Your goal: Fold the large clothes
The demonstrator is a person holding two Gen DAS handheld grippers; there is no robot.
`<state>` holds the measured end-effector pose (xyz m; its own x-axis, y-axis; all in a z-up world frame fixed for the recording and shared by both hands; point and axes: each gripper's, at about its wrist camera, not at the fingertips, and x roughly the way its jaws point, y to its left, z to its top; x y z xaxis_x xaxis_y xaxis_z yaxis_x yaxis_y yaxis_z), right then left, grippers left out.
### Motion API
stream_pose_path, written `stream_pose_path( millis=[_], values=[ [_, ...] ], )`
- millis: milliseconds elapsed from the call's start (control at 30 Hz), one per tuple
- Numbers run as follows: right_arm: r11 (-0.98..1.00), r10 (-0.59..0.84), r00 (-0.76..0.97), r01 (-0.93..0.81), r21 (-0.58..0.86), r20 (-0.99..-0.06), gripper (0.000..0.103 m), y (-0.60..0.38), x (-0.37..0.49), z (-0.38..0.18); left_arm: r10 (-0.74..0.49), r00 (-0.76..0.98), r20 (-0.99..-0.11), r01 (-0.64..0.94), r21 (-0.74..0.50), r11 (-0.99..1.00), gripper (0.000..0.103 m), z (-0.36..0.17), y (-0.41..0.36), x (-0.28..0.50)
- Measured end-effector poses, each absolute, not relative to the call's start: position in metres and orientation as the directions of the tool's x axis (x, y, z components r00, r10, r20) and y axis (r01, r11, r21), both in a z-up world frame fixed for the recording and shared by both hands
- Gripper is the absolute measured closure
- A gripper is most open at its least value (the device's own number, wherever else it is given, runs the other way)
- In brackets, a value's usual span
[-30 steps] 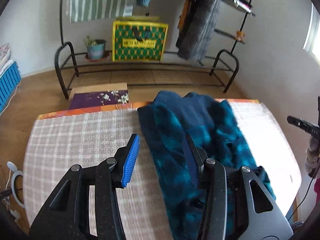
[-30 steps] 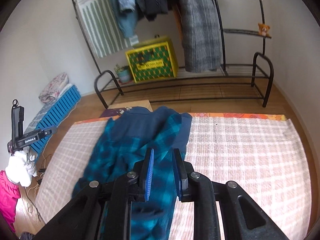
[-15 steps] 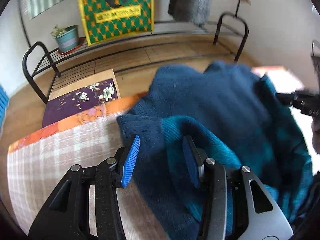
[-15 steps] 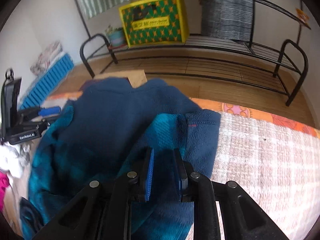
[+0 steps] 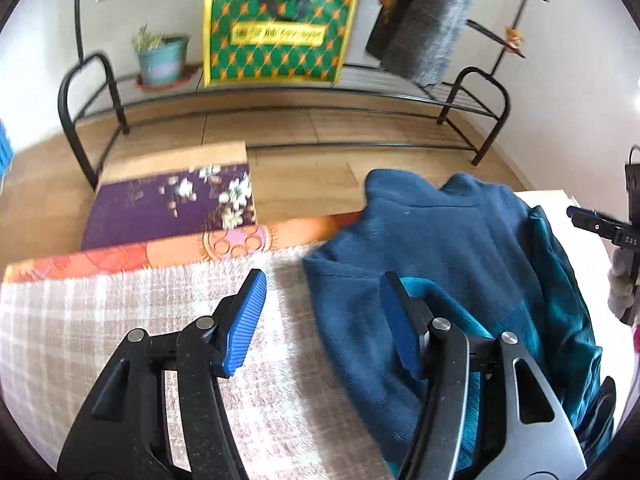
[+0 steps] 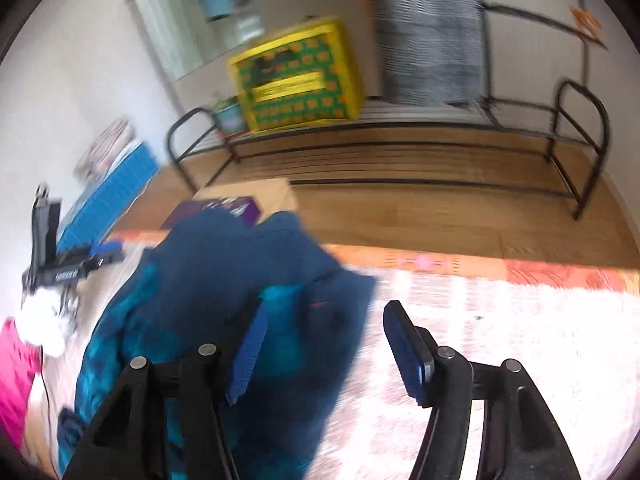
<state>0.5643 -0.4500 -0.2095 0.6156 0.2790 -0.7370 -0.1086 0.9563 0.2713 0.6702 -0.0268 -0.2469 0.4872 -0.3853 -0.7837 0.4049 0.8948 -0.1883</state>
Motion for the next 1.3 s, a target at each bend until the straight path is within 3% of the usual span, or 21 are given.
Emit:
stream_pose_path(
  millis=[367,400,433,467,533,567,667,1000,1300],
  values=[
    [0.929,0.341,0.573,-0.086,0.359,-0.745,0.048,-0.448,0.613,-0.256,-0.393,0.460,-0.796,0.444,-0.177,0.878,0.044,-0.278,-0.057,0.695],
    [0.934,0.333,0.578,-0.094,0.345,-0.745,0.048,-0.445,0.615,-0.256,-0.396,0.460,-0.795,0.452,-0.174,0.875,0.049,-0.280,-0.060,0.695],
    [0.934,0.335,0.577,-0.099,0.343,-0.745,0.054,-0.442,0.618,-0.257,-0.385,0.476,-0.791,0.462,-0.148,0.875,0.057,-0.281,-0.064,0.694],
    [0.934,0.338,0.575,-0.107,0.342,-0.745,0.068,-0.440,0.619,-0.257,-0.377,0.485,-0.789,0.471,-0.128,0.873,0.076,-0.282,-0.068,0.694],
    [0.933,0.346,0.566,-0.122,0.339,-0.749,0.081,-0.436,0.619,-0.257,-0.387,0.481,-0.786,0.494,-0.122,0.861,0.091,-0.282,-0.074,0.693],
    [0.933,0.348,0.567,-0.134,0.334,-0.747,0.087,-0.433,0.619,-0.256,-0.385,0.485,-0.785,0.501,-0.112,0.858,0.092,-0.280,-0.078,0.691],
    [0.938,0.339,0.569,-0.148,0.313,-0.749,0.090,-0.428,0.619,-0.252,-0.388,0.513,-0.766,0.511,-0.090,0.855,0.093,-0.275,-0.081,0.685],
    [0.919,0.380,0.669,-0.195,0.342,-0.639,0.091,-0.429,0.590,-0.196,-0.482,0.582,-0.655,0.551,-0.118,0.826,0.094,-0.223,-0.070,0.646],
    [0.891,0.441,0.710,-0.277,0.359,-0.549,0.092,-0.417,0.501,-0.128,-0.528,0.628,-0.571,0.573,-0.121,0.811,0.094,-0.152,-0.048,0.559]
  ],
)
